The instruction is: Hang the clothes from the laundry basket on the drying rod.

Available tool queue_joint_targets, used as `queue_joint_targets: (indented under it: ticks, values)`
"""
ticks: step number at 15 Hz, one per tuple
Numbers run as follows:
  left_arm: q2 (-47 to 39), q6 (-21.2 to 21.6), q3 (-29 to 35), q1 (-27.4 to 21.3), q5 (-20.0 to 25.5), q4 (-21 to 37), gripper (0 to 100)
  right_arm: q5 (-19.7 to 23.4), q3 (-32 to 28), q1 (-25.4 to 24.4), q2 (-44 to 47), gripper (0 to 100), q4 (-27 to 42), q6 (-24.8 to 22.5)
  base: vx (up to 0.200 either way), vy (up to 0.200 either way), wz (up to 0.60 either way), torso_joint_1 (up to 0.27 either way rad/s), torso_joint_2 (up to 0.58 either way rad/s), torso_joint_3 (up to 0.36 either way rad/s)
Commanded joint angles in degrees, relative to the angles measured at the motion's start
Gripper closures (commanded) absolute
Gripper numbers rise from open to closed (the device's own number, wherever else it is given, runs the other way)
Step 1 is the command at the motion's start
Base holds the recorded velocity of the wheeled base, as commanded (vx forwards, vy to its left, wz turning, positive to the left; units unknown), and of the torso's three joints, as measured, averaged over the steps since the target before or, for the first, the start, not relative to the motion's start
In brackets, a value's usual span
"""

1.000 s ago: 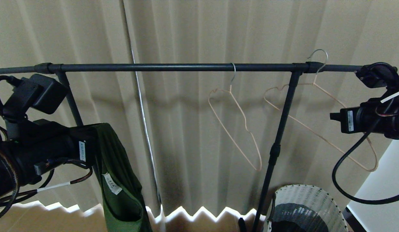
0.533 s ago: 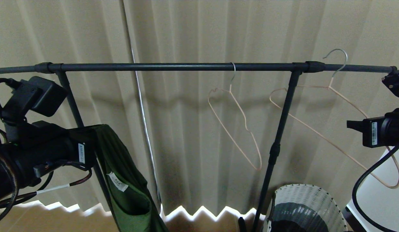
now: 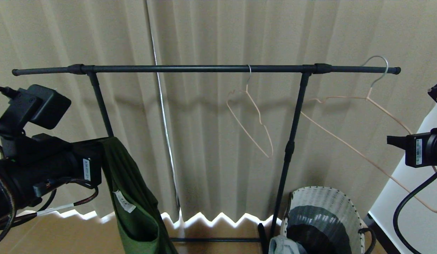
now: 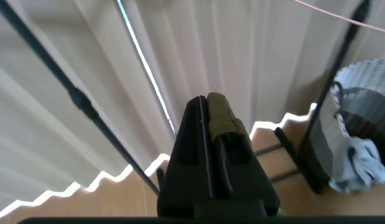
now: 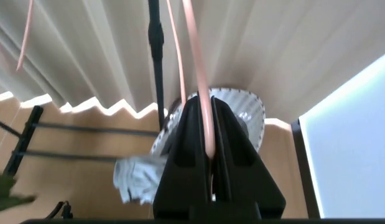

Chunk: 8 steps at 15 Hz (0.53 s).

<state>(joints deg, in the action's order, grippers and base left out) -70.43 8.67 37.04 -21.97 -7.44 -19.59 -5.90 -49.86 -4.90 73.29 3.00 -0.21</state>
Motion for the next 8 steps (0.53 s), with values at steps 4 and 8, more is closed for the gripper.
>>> queue_joint_targets:
  ticks: [4, 8]
  values:
    - [0.29, 1.09, -0.12, -0.09, 0.05, -0.10, 100, 0.63, 0.11, -0.28, -0.96, 100, -0.27, 0.12, -0.100, 0.000, 0.00, 0.000, 0.00, 0.001]
    - [0.38, 1.79, -0.30, -0.01, 0.05, -0.10, 100, 1.77, 3.45, -6.00, -6.76, 100, -0.27, 0.30, 0.000, 0.000, 0.00, 0.000, 0.00, 0.000]
